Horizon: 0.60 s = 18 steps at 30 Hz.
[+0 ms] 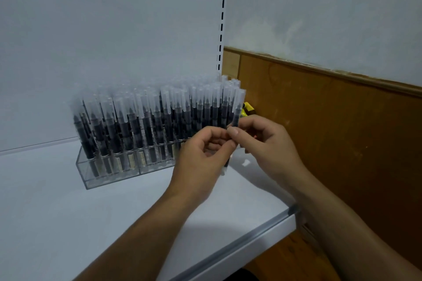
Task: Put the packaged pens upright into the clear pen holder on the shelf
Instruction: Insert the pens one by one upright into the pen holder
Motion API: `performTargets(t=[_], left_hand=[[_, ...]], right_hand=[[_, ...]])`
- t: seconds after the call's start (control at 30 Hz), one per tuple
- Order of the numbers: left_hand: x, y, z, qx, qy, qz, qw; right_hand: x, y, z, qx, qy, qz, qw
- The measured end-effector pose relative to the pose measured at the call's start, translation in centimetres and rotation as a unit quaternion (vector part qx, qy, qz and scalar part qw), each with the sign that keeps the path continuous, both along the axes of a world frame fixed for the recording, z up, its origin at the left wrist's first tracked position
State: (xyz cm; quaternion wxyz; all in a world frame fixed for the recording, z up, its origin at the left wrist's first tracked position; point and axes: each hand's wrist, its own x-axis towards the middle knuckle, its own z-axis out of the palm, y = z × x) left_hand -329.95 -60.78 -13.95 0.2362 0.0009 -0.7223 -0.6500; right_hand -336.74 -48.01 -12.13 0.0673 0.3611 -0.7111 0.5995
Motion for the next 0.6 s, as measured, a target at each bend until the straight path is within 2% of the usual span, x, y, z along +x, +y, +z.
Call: performTargets(t=[0.07, 0.13, 0.2, 0.37, 0.6], left_hand=[[0.1, -0.1, -0.2, -0.157, 0.023, 0.082, 0.984], [0.3, -0.5, -0.4, -0.326, 0.042, 0.163, 0.930], [0.3, -0.7, -0.6, -0.399, 0.027, 0.179, 0.899], [0.3, -0.8, -1.2, -0.461, 0.011, 0.199, 0.865], [0.2, -1.0, -1.3, -0.469, 0.003, 0.205, 0.859]], right_hand=[[-0.3, 0.3, 0.6, -0.030, -0.008, -0.021, 0.999], [-1.0, 0.7, 1.7, -0.086, -0.026, -0.057, 0.994], [-2.1, 1.0, 2.9, -0.101, -0.017, -0.107, 0.989], [-4.3, 0.5, 3.4, 0.001, 0.019, -0.163, 0.986], [-4.8, -0.4, 3.4, 0.056, 0.042, -0.168, 0.983]])
